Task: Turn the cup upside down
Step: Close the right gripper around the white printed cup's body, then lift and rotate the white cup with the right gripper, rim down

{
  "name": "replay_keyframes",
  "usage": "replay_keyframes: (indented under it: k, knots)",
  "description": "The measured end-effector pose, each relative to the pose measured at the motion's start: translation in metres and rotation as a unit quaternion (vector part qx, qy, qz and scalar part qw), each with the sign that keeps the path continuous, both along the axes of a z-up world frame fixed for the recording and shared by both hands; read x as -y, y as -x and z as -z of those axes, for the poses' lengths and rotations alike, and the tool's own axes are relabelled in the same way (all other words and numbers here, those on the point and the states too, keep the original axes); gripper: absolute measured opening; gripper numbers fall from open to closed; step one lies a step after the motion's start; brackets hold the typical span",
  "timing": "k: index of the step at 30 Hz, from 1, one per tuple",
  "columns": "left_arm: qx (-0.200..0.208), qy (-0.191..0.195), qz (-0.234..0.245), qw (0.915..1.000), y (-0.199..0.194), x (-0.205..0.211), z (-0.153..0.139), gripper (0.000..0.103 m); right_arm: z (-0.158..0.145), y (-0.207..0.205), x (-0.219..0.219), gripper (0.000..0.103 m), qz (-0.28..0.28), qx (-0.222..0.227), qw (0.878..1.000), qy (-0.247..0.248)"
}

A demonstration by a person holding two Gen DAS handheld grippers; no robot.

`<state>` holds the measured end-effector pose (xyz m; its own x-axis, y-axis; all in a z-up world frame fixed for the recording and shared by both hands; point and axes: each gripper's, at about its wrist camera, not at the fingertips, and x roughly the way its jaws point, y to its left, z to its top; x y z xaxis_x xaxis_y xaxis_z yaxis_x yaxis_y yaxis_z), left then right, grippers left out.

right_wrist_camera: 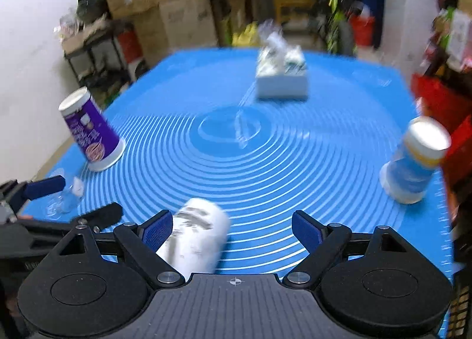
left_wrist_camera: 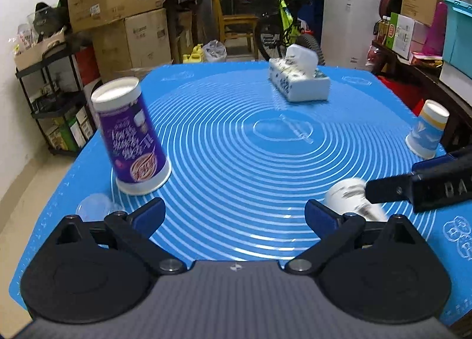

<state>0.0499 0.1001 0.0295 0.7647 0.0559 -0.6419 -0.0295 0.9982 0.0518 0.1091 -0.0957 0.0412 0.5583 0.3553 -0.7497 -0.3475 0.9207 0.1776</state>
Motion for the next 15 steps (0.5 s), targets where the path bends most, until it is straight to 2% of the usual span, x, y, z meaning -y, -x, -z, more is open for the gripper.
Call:
replay_keyframes:
  k: [4,8,11,14,15]
  knots:
    - [-0.005,0.002,-0.007,1.0,0.001,-0.012,0.006,0.1,0.012,-0.024,-0.017,0.089,0.001,-0.063,0.998,-0.002]
    - [-0.013,0.005,-0.01,0.9999,-0.001,-0.017,0.013,0.1,0.026,-0.04,-0.023,0.087,0.008,-0.13,0.991,-0.032]
    - [-0.019,0.007,-0.011,0.9997,-0.002,-0.021,0.016,0.1,0.033,-0.043,-0.032,0.084,0.001,-0.158,0.987,-0.031]
    - [-0.017,0.032,-0.01,0.9993,0.0,-0.027,0.017,0.1,0.038,-0.044,-0.036,0.07,0.001,-0.172,0.985,-0.017]
    - [-0.017,0.039,-0.01,0.999,-0.001,-0.029,0.017,0.1,0.04,-0.044,-0.034,0.066,-0.001,-0.181,0.983,-0.03]
